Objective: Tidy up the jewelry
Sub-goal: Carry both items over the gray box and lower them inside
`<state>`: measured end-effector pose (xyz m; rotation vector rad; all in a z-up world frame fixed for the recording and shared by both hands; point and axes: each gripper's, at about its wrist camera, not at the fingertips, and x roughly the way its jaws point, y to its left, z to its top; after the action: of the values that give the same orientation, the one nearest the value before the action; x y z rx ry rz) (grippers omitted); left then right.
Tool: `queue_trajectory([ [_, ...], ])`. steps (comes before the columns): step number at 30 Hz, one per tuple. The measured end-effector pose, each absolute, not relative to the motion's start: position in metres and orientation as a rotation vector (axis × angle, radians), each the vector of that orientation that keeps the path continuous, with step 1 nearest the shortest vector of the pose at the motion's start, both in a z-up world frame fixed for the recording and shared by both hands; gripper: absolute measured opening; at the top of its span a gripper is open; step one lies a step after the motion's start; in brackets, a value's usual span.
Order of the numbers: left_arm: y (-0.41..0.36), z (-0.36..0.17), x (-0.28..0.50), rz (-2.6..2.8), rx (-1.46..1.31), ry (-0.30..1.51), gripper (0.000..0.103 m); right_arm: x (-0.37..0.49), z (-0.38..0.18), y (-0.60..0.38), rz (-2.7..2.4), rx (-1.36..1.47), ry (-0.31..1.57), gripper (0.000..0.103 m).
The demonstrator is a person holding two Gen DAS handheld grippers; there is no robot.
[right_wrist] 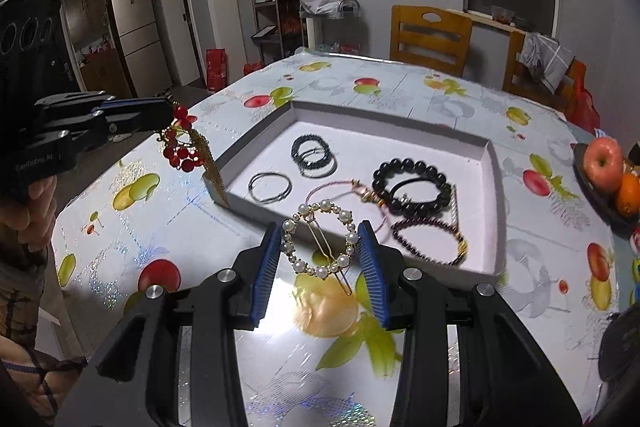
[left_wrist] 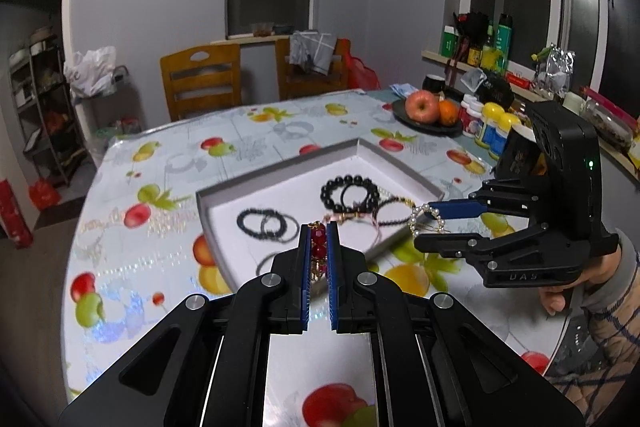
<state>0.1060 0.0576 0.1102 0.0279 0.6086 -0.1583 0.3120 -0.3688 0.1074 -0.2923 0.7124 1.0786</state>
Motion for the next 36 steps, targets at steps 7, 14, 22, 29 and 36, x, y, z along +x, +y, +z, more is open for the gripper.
queue_trajectory([
  [7, 0.060, 0.126, 0.121, -0.177, 0.025, 0.593, 0.008, 0.327, 0.125, -0.366, 1.060, -0.311, 0.680, 0.040],
  [14, 0.062, 0.138, 0.147, -0.198, 0.023, 0.600, 0.008, 0.356, 0.143, -0.358, 1.037, -0.318, 0.663, 0.040],
  [22, 0.055, 0.138, 0.189, -0.218, 0.027, 0.621, 0.008, 0.401, 0.136, -0.344, 1.001, -0.286, 0.704, 0.040],
  [29, 0.042, 0.117, 0.227, -0.224, 0.048, 0.671, 0.008, 0.443, 0.111, -0.341, 0.968, -0.233, 0.777, 0.040],
  [36, 0.038, 0.098, 0.261, -0.234, 0.033, 0.710, 0.008, 0.483, 0.083, -0.334, 0.939, -0.228, 0.857, 0.040],
])
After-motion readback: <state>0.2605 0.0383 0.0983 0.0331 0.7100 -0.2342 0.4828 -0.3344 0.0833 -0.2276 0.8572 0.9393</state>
